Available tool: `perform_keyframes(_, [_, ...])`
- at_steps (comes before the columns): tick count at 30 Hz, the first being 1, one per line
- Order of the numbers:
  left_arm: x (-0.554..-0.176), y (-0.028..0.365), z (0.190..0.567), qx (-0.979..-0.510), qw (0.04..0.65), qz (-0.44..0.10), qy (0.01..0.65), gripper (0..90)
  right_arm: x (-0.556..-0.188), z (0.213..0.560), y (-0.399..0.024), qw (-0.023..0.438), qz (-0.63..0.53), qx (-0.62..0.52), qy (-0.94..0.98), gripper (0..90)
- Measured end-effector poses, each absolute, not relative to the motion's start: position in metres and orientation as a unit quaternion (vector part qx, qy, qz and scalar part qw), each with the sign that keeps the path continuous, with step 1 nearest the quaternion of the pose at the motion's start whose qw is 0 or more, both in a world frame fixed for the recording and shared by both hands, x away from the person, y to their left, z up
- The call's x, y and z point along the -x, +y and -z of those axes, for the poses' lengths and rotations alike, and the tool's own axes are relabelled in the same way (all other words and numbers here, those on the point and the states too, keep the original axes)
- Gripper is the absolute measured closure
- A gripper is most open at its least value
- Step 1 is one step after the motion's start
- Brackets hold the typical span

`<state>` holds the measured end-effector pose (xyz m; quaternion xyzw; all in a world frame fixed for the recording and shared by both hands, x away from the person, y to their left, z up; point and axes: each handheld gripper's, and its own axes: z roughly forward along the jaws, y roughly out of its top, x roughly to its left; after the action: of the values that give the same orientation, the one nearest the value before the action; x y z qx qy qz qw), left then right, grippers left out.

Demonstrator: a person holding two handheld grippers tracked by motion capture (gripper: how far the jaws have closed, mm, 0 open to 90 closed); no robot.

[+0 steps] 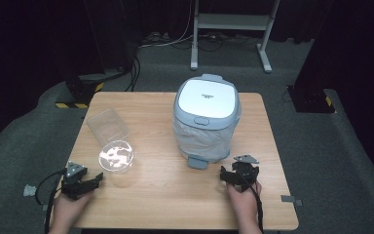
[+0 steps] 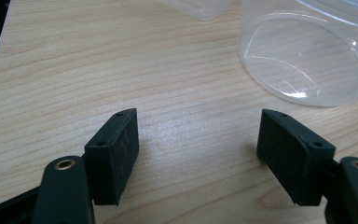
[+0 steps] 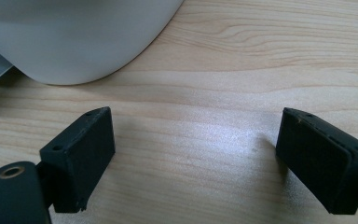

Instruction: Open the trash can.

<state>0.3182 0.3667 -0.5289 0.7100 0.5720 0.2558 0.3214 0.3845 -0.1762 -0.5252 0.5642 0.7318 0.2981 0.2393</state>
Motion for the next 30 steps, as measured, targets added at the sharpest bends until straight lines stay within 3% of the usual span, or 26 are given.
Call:
perform_keyframes(14, [-0.318, 0.367, 0.529, -0.712, 0.323, -0.255, 0.569, 30.6, -0.382, 0.525, -0.177, 0.241, -0.297, -0.565, 0.731, 11.8])
perform_keyframes(19, [-0.316, 0.367, 0.529, -0.713, 0.326, -0.255, 0.566, 34.9, -0.381, 0.525, -0.177, 0.241, -0.298, -0.566, 0.73, 13.5])
perform_keyframes(23, [-0.314, 0.368, 0.528, -0.711, 0.332, -0.254, 0.566, 45.0, -0.378, 0.525, -0.177, 0.246, -0.301, -0.568, 0.726, 20.4])
perform_keyframes(24, [-0.313, 0.369, 0.527, -0.714, 0.335, -0.248, 0.563, 52.4, -0.377, 0.524, -0.177, 0.249, -0.303, -0.57, 0.722, 25.9])
perform_keyframes(30, [-0.307, 0.372, 0.516, -0.717, 0.342, -0.246, 0.555, 66.7, -0.373, 0.524, -0.178, 0.257, -0.31, -0.563, 0.722, 42.3])
